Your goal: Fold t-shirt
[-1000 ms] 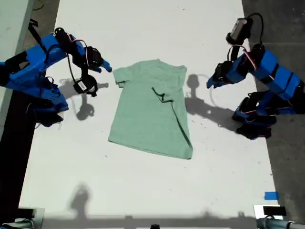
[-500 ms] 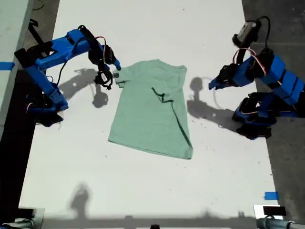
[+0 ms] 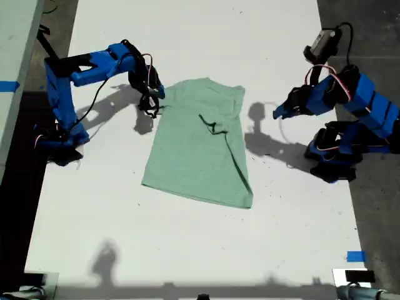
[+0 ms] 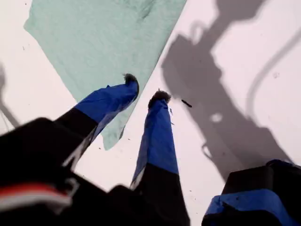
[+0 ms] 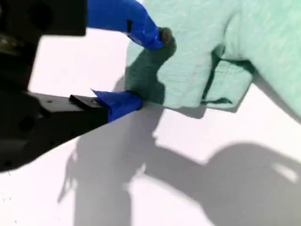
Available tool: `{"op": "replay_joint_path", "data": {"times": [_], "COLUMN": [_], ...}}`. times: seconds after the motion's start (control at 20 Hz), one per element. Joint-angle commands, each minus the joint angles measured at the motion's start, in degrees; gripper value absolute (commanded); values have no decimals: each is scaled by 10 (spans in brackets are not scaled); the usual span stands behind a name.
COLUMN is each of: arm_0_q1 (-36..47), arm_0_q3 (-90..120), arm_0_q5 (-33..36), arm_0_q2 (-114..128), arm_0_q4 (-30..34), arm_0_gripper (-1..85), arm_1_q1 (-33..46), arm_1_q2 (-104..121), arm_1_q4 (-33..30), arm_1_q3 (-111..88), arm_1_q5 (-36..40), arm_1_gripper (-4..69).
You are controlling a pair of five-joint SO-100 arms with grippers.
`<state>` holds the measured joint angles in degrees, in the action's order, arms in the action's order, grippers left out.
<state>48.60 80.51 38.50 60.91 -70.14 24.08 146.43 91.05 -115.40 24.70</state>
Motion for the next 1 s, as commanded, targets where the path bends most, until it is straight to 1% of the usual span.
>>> {"op": "replay_joint_path", "data": {"times": [0.0, 0.05, 0.1, 0.15, 0.25, 0.4, 0.6, 0.7, 0.8, 0.95], "arm_0_q1": [14, 18, 19, 21, 23, 31, 82, 92, 69, -1], "arm_0_q3": [-87, -113, -134, -140, -142, -128, -89, -74, -76, -122], "arm_0_q5": [-15, -15, -19, -18, -19, -25, -26, -25, -28, -48], "arm_0_q2": [-41, -60, -76, -79, -79, -48, 80, 129, 149, 128], "arm_0_q4": [-45, -62, -76, -79, -80, -101, -137, -138, -130, -110], "arm_0_gripper": [196, 130, 25, 0, 0, 0, 0, 0, 0, 0], "arm_1_q1": [-8, -8, -8, -8, -8, -8, -9, -11, -11, -13], "arm_1_q2": [14, 17, 18, 19, 22, 28, 43, 45, 46, 46], "arm_1_q4": [-16, -16, -15, -15, -14, -11, -11, -9, -9, -10], "arm_1_q3": [5, 5, 5, 5, 4, 3, -7, -8, -11, -13], "arm_1_q5": [-4, -4, -4, -4, -6, -6, -11, -13, -15, -17], "arm_1_gripper": [96, 96, 96, 95, 95, 92, 90, 89, 89, 89]}}
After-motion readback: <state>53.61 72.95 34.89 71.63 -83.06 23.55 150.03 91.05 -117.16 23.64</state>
